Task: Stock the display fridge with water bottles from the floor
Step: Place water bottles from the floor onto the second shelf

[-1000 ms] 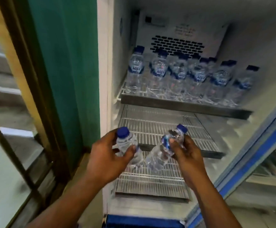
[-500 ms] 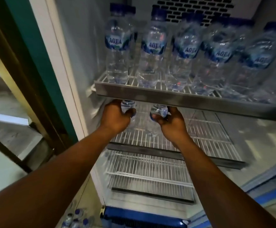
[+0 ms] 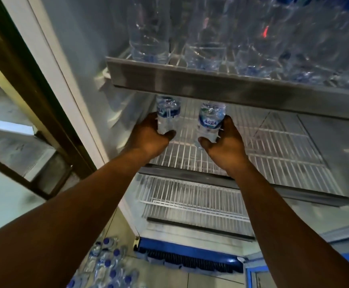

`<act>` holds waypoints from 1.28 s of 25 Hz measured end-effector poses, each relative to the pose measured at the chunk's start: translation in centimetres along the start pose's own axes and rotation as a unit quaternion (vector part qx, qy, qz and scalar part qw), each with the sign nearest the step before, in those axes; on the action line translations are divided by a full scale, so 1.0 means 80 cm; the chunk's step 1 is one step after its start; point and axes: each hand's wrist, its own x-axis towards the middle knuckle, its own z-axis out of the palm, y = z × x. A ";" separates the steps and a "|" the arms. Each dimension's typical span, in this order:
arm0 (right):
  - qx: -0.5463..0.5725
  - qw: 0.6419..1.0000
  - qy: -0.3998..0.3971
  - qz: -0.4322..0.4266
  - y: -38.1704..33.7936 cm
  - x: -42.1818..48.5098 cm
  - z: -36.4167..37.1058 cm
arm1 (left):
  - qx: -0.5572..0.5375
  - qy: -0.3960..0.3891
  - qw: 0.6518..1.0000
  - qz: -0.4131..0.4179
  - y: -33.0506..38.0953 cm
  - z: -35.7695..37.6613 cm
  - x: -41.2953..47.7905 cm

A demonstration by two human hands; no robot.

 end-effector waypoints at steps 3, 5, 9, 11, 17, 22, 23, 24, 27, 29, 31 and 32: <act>-0.017 1.000 0.010 0.007 0.008 -0.001 0.002 | 0.021 0.020 1.000 0.009 -0.003 0.009 0.011; -0.020 1.000 0.021 0.000 0.013 -0.003 0.003 | 0.053 0.067 0.996 0.014 -0.001 0.015 0.023; -0.018 0.999 0.030 -0.013 0.015 -0.005 0.005 | 0.046 0.091 0.995 -0.002 0.002 0.032 0.042; -0.040 0.998 0.037 -0.035 0.016 -0.007 0.006 | 0.028 0.092 0.995 -0.001 0.001 0.038 0.047; -0.028 0.999 0.028 0.009 0.010 0.013 0.015 | -0.001 0.125 0.992 0.003 -0.016 0.046 0.060; -0.041 0.998 0.038 0.000 -0.010 0.046 0.047 | 0.016 0.149 0.989 0.017 -0.022 0.050 0.065; -0.040 0.999 0.036 -0.004 -0.009 0.049 0.053 | 0.015 0.158 0.987 0.024 -0.022 0.049 0.065; -0.039 0.999 0.035 -0.008 -0.009 0.051 0.058 | 0.015 0.167 0.985 0.028 -0.022 0.048 0.065; -0.038 0.999 0.034 -0.011 -0.006 0.057 0.068 | 0.039 0.173 0.984 0.026 -0.028 0.051 0.068; -0.052 0.998 0.035 -0.017 -0.007 0.058 0.070 | 0.073 0.164 0.983 0.031 -0.034 0.054 0.072; -0.053 0.998 0.036 -0.021 -0.009 0.057 0.073 | 0.095 0.158 0.982 0.031 -0.037 0.055 0.073; -0.050 0.998 0.033 -0.022 -0.010 0.057 0.075 | 0.094 0.158 0.982 0.029 -0.037 0.055 0.072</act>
